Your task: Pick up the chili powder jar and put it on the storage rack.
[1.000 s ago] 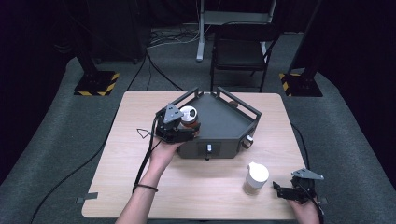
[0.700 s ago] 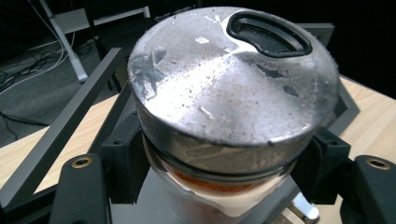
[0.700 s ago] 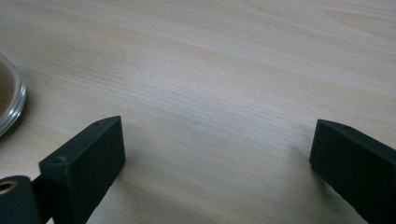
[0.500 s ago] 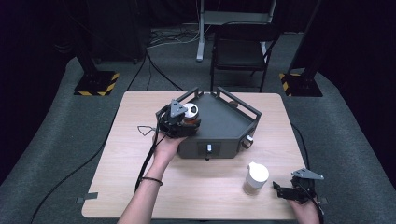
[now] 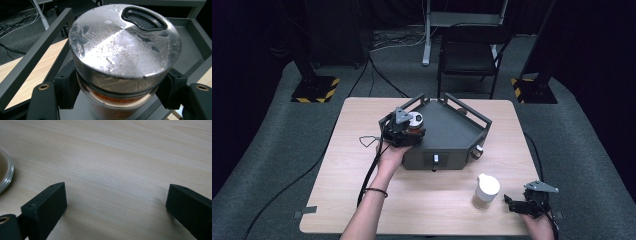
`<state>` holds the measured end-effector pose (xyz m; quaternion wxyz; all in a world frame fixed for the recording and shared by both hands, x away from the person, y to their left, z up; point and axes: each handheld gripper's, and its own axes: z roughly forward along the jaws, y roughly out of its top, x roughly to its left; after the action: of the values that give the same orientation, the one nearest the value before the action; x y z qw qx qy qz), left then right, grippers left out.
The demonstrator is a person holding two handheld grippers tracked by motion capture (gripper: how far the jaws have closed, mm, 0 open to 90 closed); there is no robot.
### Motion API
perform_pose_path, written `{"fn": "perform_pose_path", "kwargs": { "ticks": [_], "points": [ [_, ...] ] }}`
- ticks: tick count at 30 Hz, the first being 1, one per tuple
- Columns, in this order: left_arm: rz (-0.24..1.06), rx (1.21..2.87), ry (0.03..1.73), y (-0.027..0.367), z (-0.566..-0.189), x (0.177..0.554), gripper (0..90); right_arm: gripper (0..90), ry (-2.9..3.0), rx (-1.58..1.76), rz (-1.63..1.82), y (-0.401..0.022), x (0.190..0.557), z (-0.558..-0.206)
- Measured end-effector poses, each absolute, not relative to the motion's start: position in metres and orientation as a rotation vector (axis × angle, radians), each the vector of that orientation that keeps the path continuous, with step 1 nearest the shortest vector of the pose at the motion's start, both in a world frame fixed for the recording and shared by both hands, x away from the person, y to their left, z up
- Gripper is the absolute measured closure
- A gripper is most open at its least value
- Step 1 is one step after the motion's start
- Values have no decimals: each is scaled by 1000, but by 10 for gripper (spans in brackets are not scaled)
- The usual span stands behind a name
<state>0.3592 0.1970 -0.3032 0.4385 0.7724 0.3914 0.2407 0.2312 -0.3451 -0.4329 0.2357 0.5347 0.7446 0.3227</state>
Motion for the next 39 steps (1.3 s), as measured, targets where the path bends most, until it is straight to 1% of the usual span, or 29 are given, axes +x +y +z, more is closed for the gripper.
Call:
{"fn": "perform_pose_path", "kwargs": {
  "ticks": [16, 18, 21, 26, 39],
  "points": [
    [567, 1919, 984, 200, -308, 366, 292, 23, 2043, 1467, 885, -345, 231, -433],
    [576, 1918, 980, 200, -307, 364, 265, 23, 2043, 1466, 885, -345, 231, -433],
    [575, 1913, 976, 202, -306, 362, 194, 23, 2043, 1466, 885, -345, 231, -433],
    [576, 1897, 971, 209, -305, 358, 121, 23, 2043, 1467, 885, -345, 231, -433],
    [601, 1902, 941, 222, -307, 342, 50, 23, 2043, 1467, 885, -345, 231, -433]
  ]
}}
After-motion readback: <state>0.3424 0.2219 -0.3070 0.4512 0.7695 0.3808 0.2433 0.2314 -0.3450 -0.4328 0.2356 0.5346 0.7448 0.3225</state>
